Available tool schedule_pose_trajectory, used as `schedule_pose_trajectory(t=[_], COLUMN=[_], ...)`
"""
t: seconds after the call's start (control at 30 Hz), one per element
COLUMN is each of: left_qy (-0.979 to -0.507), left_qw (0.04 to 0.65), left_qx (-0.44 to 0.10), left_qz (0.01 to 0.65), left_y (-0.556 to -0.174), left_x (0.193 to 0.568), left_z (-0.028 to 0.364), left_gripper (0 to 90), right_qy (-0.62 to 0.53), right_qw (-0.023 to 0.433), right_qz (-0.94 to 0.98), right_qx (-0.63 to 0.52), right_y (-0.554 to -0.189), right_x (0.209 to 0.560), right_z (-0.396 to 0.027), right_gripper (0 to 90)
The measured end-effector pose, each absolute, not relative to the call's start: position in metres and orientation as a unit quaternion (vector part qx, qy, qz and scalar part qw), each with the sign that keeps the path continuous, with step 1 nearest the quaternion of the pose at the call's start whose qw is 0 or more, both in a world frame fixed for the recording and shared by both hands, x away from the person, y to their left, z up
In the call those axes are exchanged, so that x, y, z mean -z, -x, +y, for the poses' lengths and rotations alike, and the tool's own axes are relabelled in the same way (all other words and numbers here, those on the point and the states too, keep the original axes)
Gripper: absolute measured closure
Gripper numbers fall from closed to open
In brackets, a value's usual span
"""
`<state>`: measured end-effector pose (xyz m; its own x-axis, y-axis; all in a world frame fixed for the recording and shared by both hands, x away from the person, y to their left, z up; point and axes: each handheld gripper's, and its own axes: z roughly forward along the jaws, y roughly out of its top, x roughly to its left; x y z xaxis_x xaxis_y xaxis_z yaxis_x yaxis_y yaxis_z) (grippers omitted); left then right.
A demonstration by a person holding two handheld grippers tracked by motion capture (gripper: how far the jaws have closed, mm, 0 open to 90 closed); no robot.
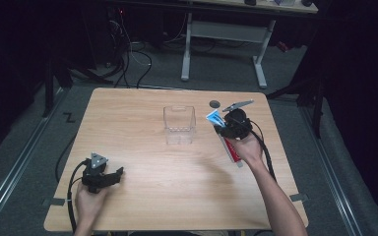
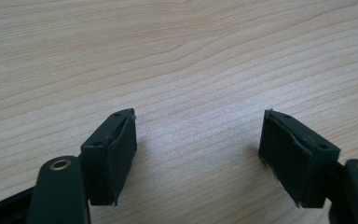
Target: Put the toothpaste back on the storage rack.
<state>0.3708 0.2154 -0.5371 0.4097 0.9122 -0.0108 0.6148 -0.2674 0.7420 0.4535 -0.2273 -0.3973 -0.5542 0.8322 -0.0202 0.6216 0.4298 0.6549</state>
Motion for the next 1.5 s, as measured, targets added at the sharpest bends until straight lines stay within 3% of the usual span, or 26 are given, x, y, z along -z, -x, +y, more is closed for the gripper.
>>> schedule_pose_trajectory(t=[1.5], left_qy=[-0.766], left_qw=[0.344], left_qx=[-0.217], left_qz=[0.498], left_y=[-0.371], left_x=[0.537], left_z=[0.215], left_gripper=[27.7], right_qy=[-0.390], right_qw=[0.139], right_qz=[0.816], right_qx=[-0.404], right_y=[-0.464], right_x=[0.366], right_z=[-0.187], right_gripper=[70.4])
